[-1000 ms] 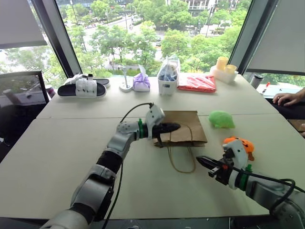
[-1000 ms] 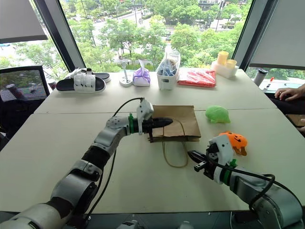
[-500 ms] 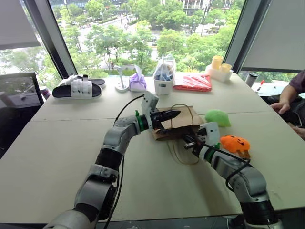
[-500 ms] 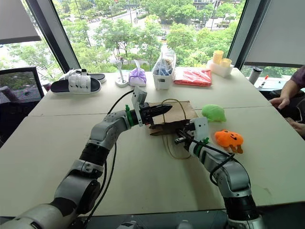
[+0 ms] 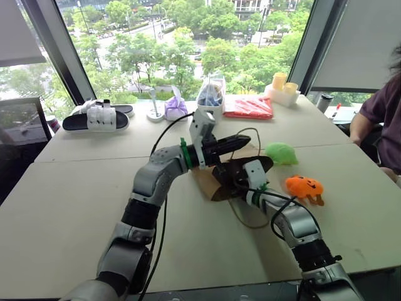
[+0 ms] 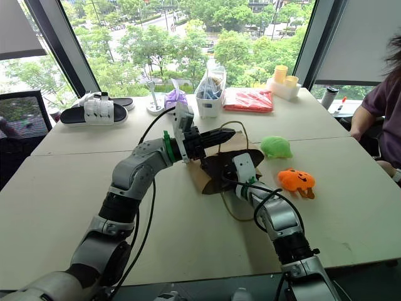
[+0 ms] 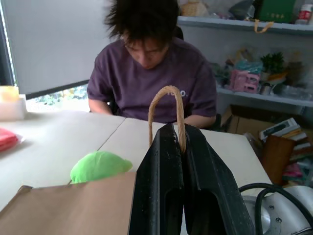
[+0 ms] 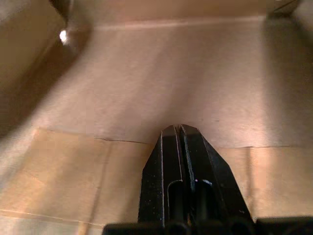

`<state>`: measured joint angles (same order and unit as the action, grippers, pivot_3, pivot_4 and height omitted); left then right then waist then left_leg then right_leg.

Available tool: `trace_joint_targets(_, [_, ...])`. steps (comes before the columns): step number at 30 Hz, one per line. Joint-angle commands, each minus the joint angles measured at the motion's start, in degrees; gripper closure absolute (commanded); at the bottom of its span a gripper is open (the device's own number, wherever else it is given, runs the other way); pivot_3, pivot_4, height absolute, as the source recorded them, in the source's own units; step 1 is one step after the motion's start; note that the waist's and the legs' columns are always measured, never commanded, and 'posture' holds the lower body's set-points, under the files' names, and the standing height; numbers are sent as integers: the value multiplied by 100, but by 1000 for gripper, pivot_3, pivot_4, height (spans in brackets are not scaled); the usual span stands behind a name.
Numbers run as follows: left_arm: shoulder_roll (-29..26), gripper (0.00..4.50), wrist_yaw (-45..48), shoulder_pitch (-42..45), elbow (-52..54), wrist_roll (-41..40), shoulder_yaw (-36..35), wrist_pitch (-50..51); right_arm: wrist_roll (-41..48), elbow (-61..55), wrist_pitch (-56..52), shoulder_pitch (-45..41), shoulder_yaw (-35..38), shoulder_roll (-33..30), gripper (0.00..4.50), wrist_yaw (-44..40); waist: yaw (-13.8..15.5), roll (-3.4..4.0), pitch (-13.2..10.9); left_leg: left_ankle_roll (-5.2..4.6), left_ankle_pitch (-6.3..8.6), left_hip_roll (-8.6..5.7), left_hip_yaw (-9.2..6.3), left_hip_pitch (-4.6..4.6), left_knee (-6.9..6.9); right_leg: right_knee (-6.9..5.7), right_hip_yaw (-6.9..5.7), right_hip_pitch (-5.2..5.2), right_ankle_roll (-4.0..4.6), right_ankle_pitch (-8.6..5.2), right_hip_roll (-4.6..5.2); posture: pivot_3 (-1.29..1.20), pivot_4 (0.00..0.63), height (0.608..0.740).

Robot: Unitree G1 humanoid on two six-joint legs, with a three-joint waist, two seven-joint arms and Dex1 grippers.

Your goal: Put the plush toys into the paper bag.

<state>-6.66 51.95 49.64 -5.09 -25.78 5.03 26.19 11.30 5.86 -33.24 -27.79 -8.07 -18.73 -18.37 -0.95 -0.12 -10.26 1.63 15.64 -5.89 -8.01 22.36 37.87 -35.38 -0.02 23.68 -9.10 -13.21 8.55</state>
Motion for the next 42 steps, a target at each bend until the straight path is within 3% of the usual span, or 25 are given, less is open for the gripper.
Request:
trace_joint_targets(1, [-38,4411,172,68,537,-202,110,46,-129,-70,-72,176,-139,111,4500,-92,4,0,0,0,0,0,0,0,0,0,0,0,0,0,0,0,150,740])
trace_joint_targets(7, [74,4411,73,137,930,-776,-106,497,-228,-152,-131,261,-98,172,4500,-171,3,0,0,0,0,0,-1,0,1,-1,0,0,0,0,-1,0,150,740])
trace_joint_targets(20, [226,4411,-531,368,194,-817,-618,159,-311,-200,-136,319,-40,177,4500,-286,11,0,0,1,-1,0,0,-3,2,-1,1,-3,0,0,-1,0,150,740])
trace_joint_targets(26, [101,4411,-639,97,-120,-266,-309,-176,731,-1451,-4,573,572,220,4500,-1025,13,0,0,1,-1,-1,0,-2,1,-1,1,-2,0,0,-1,0,150,740])
trace_joint_targets(33, [142,4411,-558,7,-155,-242,-234,-167,2079,-3270,-1134,1242,1450,-85,4500,-1091,47,-1,-1,-6,3,-3,-4,2,2,4,1,-2,0,0,1,0,150,740])
trace_joint_targets(36, [111,4500,-526,-5,-142,-261,-221,-135,2725,-3881,-1495,1480,2069,-202,3595,-902,44,-1,-1,-28,16,-3,-4,3,2,6,1,-2,0,0,2,0,150,740])
trace_joint_targets(39, [85,4500,-482,0,-163,-277,-218,-120,3454,-4199,-1692,1600,3066,-375,2221,-574,47,-1,-1,-30,17,-3,-5,2,2,4,1,-2,0,0,2,0,150,740])
trace_joint_targets(42, [73,4500,-424,13,-198,-289,-210,-117,3348,-4022,-1657,1757,3742,-893,701,-374,52,-1,-1,-35,20,-4,-2,2,3,6,1,-5,0,0,3,0,150,740])
